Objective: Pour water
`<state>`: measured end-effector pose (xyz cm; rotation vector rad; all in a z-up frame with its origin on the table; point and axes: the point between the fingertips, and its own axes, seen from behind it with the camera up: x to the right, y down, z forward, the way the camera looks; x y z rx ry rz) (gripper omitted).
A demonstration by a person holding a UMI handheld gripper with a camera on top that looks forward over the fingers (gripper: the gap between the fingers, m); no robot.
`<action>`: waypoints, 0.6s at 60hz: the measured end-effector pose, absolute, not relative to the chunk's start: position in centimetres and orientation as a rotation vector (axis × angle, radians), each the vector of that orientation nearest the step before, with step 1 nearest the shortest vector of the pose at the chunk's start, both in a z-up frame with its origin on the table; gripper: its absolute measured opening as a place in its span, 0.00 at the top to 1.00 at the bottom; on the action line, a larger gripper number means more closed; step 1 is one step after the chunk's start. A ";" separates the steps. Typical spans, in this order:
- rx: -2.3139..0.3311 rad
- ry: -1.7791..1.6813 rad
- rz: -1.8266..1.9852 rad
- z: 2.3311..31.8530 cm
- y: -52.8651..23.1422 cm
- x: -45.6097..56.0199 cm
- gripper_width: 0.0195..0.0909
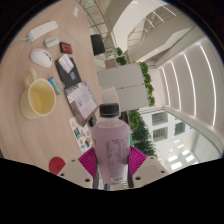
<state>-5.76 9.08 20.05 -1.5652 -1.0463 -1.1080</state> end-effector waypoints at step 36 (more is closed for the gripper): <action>-1.256 -1.711 -1.476 15.6 10.8 -13.5 0.73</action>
